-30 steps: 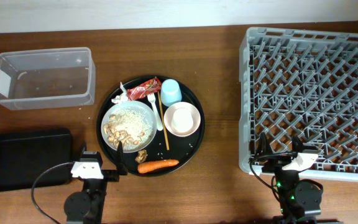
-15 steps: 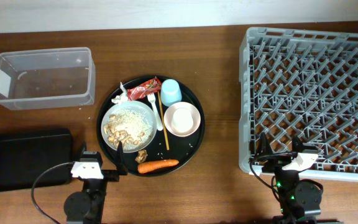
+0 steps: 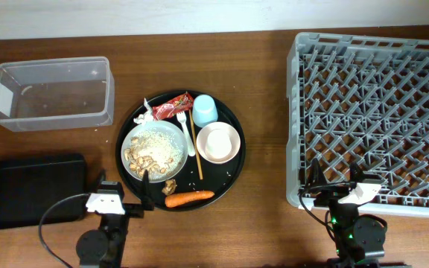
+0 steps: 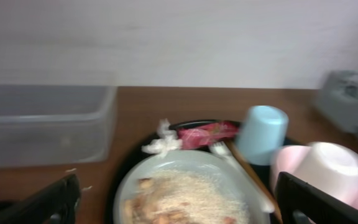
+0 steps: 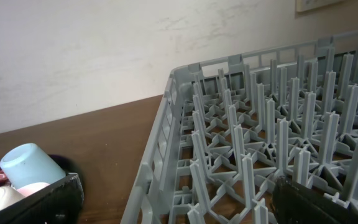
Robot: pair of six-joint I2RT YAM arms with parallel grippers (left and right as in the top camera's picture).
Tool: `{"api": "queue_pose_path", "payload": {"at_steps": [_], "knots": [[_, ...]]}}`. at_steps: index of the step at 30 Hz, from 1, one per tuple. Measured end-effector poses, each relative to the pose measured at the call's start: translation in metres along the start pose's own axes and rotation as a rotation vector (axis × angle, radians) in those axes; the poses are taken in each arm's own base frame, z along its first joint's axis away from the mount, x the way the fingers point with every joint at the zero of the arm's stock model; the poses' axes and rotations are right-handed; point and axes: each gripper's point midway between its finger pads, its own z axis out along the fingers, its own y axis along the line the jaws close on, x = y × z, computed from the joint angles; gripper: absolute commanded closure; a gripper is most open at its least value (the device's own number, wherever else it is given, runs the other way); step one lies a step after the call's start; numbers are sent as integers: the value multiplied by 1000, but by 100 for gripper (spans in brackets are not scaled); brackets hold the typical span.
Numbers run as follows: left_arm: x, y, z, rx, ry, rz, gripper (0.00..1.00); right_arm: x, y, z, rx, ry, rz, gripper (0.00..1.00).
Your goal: Sort waste into correct bins and load items into the dishwasher rack
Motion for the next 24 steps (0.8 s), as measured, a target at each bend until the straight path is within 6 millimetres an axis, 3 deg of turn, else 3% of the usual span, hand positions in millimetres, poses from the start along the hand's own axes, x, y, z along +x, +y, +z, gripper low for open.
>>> {"api": "queue_pose_path", "payload": {"at_steps": [5,11,19,24], "knots": [[-1,-52,-8,304,9,-49,1,0,0,0,0,0,0,1],[-9,-87,-24,528,-9,-58,1,0,0,0,0,0,-1,1],[-19,-88,-33,520,70,-94,1,0,0,0,0,0,0,1],[-43,-80,-37,436,177,-102,1,0,0,0,0,0,0,1]]}}
